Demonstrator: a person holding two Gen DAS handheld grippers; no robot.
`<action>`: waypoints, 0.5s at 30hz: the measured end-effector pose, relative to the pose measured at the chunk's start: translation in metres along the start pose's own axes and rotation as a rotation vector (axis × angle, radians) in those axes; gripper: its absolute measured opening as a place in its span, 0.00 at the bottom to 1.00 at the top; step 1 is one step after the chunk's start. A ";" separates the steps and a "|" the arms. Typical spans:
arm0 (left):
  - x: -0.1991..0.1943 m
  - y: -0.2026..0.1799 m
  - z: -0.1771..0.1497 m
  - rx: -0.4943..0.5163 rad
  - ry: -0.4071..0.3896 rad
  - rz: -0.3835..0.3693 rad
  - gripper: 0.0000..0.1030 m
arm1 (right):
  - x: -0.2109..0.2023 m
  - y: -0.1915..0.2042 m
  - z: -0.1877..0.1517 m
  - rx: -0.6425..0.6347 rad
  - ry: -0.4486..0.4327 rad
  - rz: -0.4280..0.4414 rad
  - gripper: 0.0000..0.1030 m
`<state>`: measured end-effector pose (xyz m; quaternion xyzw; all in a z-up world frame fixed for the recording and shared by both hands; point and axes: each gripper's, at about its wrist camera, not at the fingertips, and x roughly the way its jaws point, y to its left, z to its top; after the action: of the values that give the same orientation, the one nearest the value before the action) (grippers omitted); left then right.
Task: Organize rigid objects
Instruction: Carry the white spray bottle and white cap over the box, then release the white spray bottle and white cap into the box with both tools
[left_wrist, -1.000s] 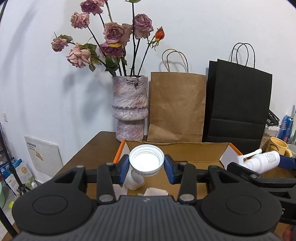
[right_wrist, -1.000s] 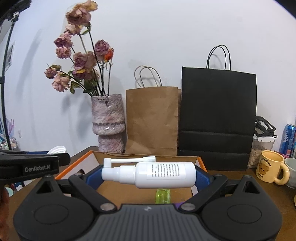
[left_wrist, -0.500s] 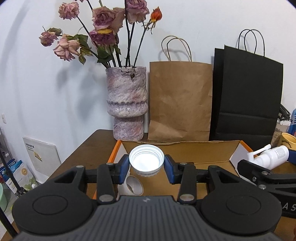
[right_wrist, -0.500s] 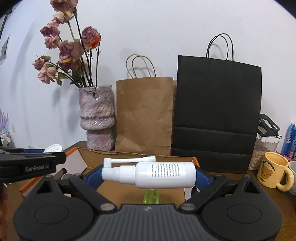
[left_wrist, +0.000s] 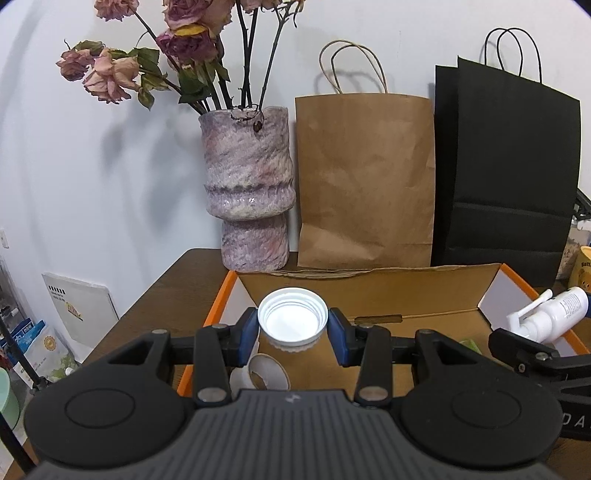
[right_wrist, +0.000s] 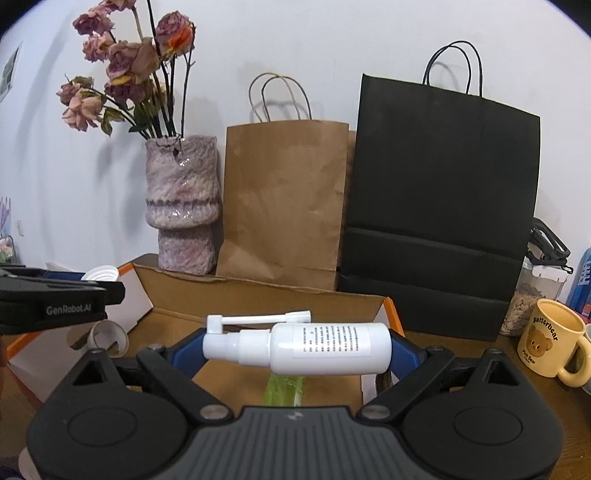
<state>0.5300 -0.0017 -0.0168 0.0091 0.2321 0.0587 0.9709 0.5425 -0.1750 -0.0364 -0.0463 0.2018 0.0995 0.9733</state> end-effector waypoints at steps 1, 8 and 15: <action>0.001 0.000 0.000 0.001 0.001 0.002 0.41 | 0.001 -0.001 -0.001 -0.002 0.004 -0.001 0.94; -0.005 0.002 0.001 -0.003 -0.045 0.046 1.00 | 0.004 -0.009 -0.002 0.034 0.019 -0.007 1.00; -0.005 0.004 0.003 -0.018 -0.044 0.051 1.00 | 0.000 -0.013 0.000 0.051 0.002 -0.009 1.00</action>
<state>0.5265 0.0022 -0.0120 0.0077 0.2097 0.0854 0.9740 0.5456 -0.1873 -0.0361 -0.0225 0.2052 0.0901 0.9743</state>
